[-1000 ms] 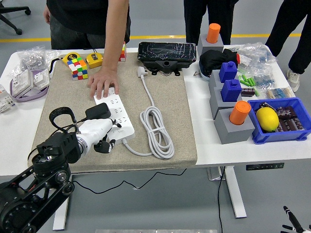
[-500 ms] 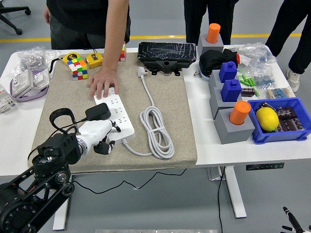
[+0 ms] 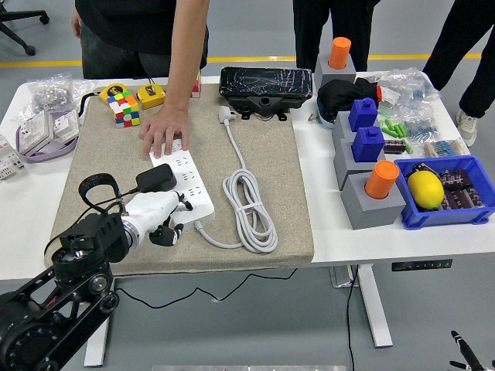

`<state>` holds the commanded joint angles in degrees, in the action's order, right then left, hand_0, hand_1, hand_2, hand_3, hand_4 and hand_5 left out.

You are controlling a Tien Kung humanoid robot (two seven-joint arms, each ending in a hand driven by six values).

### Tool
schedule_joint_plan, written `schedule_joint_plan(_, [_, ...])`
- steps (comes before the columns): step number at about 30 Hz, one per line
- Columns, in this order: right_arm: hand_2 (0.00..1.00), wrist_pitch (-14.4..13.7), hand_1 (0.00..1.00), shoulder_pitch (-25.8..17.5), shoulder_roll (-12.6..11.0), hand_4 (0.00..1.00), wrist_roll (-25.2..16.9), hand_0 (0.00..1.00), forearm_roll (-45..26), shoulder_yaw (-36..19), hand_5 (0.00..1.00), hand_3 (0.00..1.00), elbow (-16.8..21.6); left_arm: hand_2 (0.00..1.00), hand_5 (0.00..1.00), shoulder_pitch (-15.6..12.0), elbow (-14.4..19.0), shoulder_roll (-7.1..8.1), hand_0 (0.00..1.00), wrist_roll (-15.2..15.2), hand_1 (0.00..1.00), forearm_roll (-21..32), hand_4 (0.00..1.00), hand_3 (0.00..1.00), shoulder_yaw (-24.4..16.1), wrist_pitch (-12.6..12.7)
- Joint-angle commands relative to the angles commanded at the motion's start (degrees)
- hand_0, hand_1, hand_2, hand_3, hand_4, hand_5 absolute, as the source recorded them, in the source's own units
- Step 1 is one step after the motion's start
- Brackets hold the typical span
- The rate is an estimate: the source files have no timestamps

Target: Pick up the plug,place it near the board,insert it into the board,press the button

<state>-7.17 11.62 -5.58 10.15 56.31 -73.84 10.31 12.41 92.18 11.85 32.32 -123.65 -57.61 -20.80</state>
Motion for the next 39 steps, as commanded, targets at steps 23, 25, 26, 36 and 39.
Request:
schedule_joint_plan(23, [0.712, -0.01, 0.729, 0.32, -0.07, 0.998, 0.0, 0.779, 0.17, -0.37, 0.943, 0.733, 0.0, 0.12, 0.002, 0.34, -1.88, -0.31, 0.195, -0.54, 0.008, 0.08, 0.48, 0.755, 0.1, 0.25])
schedule_joint_plan(25, [0.712, -0.01, 0.729, 0.33, -0.05, 0.998, -0.05, 0.779, 0.04, -0.29, 0.943, 0.733, 0.0, 0.12, 0.002, 0.31, -1.89, -0.37, 0.195, -0.54, 0.008, 0.0, 0.48, 0.755, 0.01, 0.26])
schedule_joint_plan(26, [0.712, -0.01, 0.729, 0.34, -0.05, 0.998, -0.05, 0.779, 0.03, -0.27, 0.943, 0.733, 0.0, 0.12, 0.002, 0.32, -1.83, -0.38, 0.195, -0.54, 0.008, -0.06, 0.48, 0.755, -0.03, 0.31])
schedule_joint_plan(36, [0.712, -0.04, 0.728, 0.47, -0.05, 0.998, -0.11, 0.779, -0.13, -0.16, 0.942, 0.734, 0.0, 0.119, 0.002, 0.58, 2.34, -0.16, 0.195, -0.89, 0.008, -1.9, 0.472, 0.755, -1.66, 1.41])
schedule_joint_plan(39, [0.712, -0.02, 0.728, 0.42, -0.01, 0.998, -0.04, 0.779, 0.02, -0.33, 0.942, 0.734, 0.0, 0.119, 0.002, 0.6, 4.01, -0.13, 0.195, -1.49, 0.008, -2.57, 0.472, 0.755, -2.41, 2.43])
